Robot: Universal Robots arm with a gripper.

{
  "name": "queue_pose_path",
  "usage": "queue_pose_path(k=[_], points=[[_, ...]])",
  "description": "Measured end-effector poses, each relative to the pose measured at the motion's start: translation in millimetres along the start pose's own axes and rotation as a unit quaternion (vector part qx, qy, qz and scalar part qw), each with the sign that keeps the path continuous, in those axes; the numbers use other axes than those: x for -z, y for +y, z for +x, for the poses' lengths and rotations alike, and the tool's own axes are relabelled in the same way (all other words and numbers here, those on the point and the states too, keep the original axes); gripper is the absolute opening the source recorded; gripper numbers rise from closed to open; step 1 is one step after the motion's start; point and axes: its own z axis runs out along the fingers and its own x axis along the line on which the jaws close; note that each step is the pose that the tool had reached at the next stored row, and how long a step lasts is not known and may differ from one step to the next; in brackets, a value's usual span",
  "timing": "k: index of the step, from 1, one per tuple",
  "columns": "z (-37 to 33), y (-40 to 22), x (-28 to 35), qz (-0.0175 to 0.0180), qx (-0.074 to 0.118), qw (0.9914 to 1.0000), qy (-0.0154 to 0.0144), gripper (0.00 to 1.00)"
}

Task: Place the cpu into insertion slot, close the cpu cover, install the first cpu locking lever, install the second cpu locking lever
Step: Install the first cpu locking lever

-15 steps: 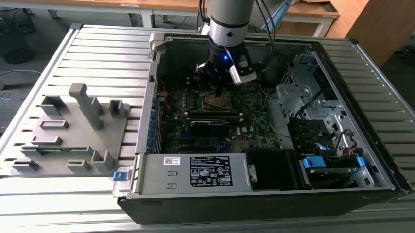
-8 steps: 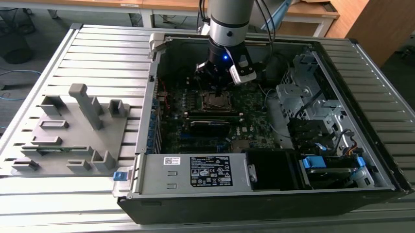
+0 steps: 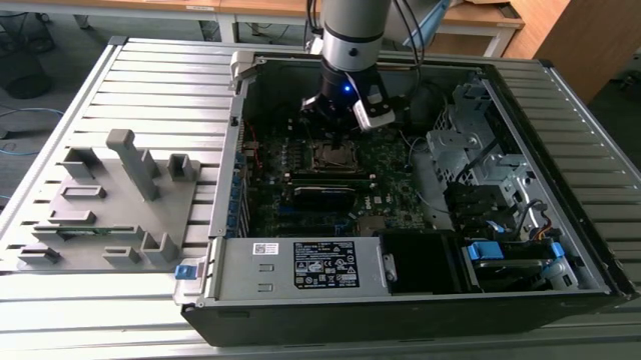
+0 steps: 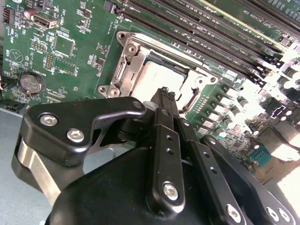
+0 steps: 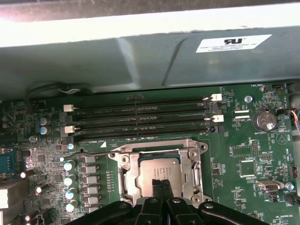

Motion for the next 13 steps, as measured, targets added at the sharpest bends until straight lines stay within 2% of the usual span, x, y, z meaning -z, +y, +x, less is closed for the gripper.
queue_pose_path(k=[4,8,13], points=[[4.6,-0.4,0.0,0.0000,0.000,1.00000,0.0000,0.11],[4.7,-0.5,0.4,0.0001,0.000,1.00000,0.0000,0.11],[4.7,-0.3,4.0,0.0000,0.000,1.00000,-0.0001,0.11]])
